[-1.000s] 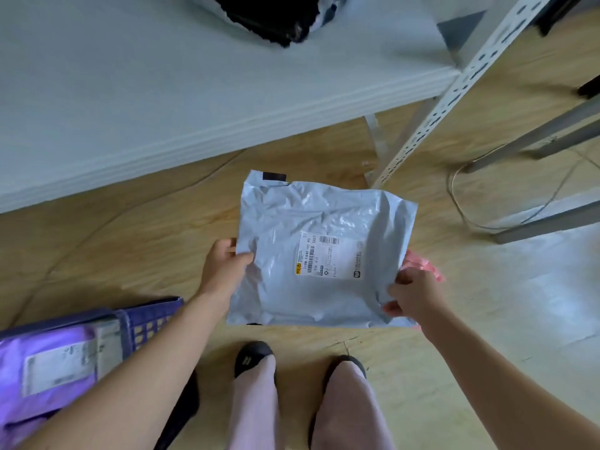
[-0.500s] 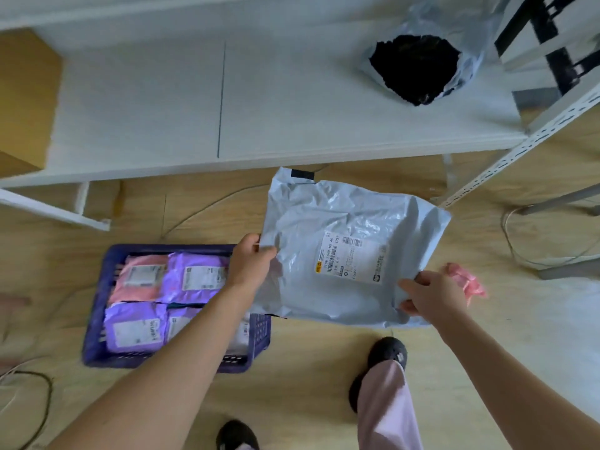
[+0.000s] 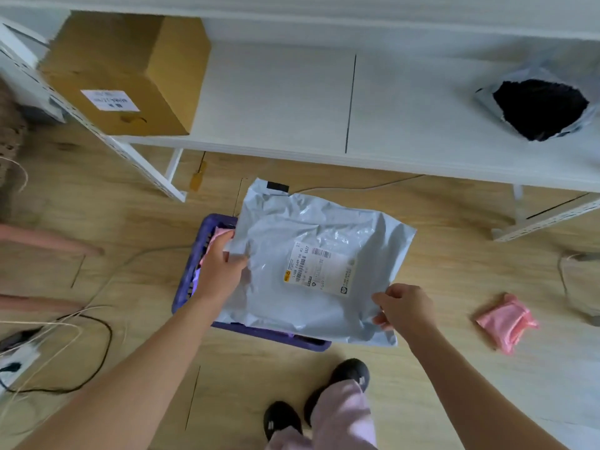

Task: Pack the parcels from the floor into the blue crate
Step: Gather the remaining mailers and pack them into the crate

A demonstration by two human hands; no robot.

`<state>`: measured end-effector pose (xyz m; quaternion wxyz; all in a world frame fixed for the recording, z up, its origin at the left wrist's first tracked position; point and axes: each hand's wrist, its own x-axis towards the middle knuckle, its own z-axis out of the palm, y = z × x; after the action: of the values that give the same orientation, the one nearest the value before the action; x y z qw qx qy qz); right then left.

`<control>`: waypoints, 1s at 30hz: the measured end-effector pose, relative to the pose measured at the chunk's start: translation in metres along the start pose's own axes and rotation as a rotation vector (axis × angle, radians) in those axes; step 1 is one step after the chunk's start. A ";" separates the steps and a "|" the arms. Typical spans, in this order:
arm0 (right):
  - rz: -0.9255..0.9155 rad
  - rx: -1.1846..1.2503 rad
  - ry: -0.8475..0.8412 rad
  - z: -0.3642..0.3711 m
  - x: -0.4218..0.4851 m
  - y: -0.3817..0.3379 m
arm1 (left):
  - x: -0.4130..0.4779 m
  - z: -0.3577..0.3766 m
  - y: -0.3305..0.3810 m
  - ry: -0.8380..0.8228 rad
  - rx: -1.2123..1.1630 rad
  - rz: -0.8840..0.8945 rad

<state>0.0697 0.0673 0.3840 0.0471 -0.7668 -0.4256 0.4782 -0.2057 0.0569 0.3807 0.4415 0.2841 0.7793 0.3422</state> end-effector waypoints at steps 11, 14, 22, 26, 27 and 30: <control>-0.007 -0.078 -0.082 0.135 0.060 -0.058 | 0.120 -0.061 -0.071 0.033 0.048 -0.103; 0.004 -0.116 -0.076 0.175 0.088 -0.055 | 0.162 -0.064 -0.105 -0.002 0.136 -0.121; 0.114 -0.201 -0.072 0.291 0.168 -0.022 | 0.265 -0.066 -0.220 -0.186 0.310 -0.226; 0.161 -0.316 0.015 0.323 0.184 -0.006 | 0.285 -0.070 -0.258 -0.278 0.444 -0.240; 0.143 -0.348 0.073 0.327 0.183 -0.006 | 0.286 -0.070 -0.262 -0.283 0.572 -0.163; -0.203 -0.666 0.258 0.336 0.181 -0.005 | 0.281 -0.061 -0.272 -0.270 1.045 0.453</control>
<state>-0.1607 0.0842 0.0800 -0.1045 -0.7480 -0.6223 0.2057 -0.4238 0.0851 0.0514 0.2541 0.6647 0.7014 -0.0411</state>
